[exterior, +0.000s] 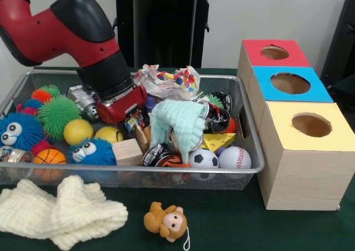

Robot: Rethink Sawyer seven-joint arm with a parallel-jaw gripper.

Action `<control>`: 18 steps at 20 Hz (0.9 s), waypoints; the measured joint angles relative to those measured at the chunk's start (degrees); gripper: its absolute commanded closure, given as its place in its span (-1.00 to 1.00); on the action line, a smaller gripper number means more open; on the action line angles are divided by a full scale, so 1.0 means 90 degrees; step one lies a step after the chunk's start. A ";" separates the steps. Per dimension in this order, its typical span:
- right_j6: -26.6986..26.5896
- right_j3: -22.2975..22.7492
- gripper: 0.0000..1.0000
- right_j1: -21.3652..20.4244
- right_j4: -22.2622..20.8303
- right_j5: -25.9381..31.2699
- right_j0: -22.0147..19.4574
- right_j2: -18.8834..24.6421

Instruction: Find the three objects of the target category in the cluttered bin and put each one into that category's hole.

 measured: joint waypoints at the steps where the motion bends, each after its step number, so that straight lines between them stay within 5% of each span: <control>1: 0.0000 0.0004 -1.00 -0.0034 -0.0001 -0.0037 0.0051 -0.0041; 9: 0.0004 0.0180 -1.00 -0.0692 0.0017 -0.0471 0.0781 -0.0619; 18: 0.0020 0.0873 -1.00 -0.1110 0.0399 -0.0955 0.0672 -0.0680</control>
